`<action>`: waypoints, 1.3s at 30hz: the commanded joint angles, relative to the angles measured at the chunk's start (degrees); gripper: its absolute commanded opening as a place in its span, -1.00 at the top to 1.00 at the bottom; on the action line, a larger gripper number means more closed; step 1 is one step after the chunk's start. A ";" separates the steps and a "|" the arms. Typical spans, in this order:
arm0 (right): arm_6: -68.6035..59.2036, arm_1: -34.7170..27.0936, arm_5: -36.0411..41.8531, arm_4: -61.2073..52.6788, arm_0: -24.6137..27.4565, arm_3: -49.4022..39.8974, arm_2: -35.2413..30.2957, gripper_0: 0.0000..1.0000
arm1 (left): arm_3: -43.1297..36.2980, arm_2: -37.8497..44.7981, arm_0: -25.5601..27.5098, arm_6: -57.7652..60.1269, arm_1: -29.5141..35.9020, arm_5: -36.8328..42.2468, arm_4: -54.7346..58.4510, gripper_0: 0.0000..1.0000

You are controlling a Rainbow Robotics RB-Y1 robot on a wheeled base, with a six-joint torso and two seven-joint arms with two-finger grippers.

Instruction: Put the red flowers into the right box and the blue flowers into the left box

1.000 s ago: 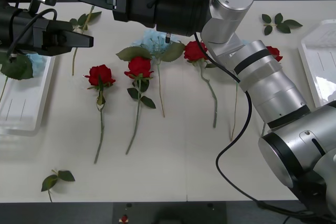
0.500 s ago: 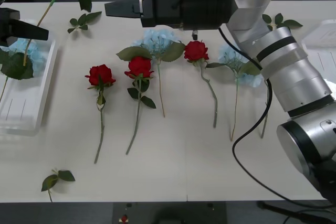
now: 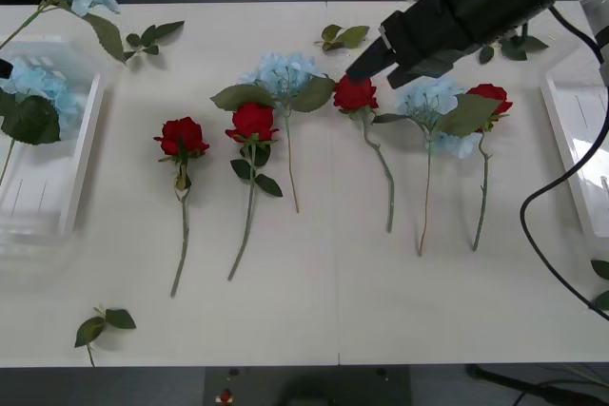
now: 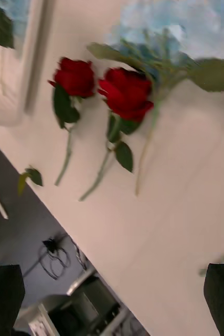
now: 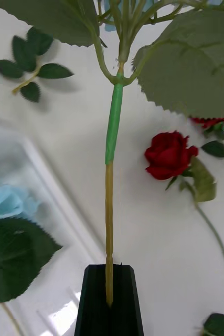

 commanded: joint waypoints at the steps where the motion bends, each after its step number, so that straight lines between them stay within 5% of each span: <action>1: -3.88 -3.74 3.75 5.84 -1.33 -5.05 0.81 -1.00 | -0.71 0.89 -2.21 5.39 2.49 -3.57 -6.96 1.00; 14: -11.97 -18.95 -8.73 20.43 11.50 -22.36 12.23 -1.00 | 10.01 0.80 -2.04 6.27 2.93 -10.25 -15.49 1.00; 26: -11.70 -20.53 -18.14 21.40 13.35 -12.34 13.46 -1.00 | 9.57 0.71 5.44 6.01 3.81 -15.43 -12.76 1.00; 37: -11.44 -20.09 -27.01 23.24 13.26 -7.33 22.08 -1.00 | 9.13 0.71 8.16 6.01 3.37 -16.40 -12.94 0.99; 38: -11.53 -19.74 -27.63 23.51 13.26 -6.98 22.78 -1.00 | 9.22 0.71 8.16 5.83 3.37 -16.84 -13.20 0.96; 39: -11.53 -19.30 -28.07 23.60 13.35 -6.46 22.95 -1.00 | 9.22 0.62 8.16 5.74 3.10 -17.10 -13.47 0.38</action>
